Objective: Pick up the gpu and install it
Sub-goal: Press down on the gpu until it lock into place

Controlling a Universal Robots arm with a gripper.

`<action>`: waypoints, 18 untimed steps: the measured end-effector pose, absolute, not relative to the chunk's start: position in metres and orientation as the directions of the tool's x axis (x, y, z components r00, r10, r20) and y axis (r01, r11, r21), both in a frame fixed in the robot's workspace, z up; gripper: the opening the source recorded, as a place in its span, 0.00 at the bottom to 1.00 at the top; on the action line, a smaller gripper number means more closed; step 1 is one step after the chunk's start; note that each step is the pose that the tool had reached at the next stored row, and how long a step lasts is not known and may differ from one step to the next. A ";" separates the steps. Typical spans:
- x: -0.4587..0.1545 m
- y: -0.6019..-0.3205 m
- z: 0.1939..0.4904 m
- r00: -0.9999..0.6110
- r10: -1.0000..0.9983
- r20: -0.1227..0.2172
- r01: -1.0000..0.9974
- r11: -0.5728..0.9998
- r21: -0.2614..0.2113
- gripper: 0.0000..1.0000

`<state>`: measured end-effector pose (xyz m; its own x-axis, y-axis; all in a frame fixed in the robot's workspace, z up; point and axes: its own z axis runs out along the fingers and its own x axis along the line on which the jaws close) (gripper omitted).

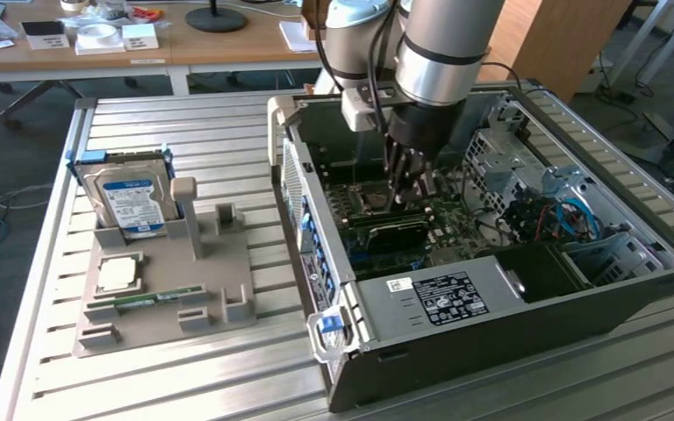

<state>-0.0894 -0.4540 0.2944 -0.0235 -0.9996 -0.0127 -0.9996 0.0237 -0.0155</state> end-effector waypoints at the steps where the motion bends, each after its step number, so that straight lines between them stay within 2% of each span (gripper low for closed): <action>1: -0.089 -0.454 0.293 -0.024 -1.000 -0.013 -1.000 0.024 -0.015 0.11; 18: -0.091 -0.452 0.282 -0.044 -0.999 -0.013 -0.999 0.044 -0.015 0.11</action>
